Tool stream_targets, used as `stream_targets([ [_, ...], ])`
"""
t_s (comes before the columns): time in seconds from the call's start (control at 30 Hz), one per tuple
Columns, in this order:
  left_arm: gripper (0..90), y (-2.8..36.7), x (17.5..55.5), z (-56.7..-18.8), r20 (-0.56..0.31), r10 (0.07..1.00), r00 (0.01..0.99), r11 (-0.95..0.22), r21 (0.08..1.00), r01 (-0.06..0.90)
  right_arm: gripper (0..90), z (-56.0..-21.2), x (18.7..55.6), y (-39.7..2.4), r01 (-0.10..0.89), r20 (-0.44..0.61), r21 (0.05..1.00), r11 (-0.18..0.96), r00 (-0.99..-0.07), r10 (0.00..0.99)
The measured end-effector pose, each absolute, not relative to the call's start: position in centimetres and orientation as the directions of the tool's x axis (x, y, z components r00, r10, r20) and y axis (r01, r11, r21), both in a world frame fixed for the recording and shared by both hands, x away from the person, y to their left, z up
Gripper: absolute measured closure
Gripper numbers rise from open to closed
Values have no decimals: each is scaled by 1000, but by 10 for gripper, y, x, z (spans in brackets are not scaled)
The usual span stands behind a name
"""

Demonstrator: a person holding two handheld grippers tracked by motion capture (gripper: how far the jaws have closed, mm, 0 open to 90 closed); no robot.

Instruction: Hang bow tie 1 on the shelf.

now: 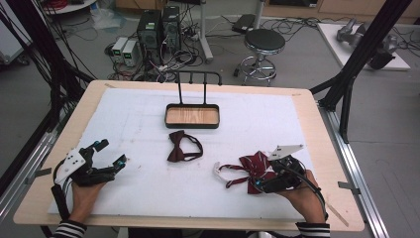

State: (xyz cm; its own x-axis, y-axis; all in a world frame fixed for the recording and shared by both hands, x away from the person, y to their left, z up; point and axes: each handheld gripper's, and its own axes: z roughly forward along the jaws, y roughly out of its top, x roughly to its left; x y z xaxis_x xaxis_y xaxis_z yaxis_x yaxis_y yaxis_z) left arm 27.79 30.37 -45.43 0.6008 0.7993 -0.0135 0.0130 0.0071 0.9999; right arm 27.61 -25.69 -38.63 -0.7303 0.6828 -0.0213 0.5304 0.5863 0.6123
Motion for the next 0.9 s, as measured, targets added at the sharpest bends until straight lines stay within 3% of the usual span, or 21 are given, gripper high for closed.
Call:
stream_targets([
  [0.9, 117, 304, 278, -454, -16, 797, 604, 8, 1000, 15, 204, -402, 287, -237, 571, -50, 462, 679, -747, 663],
])
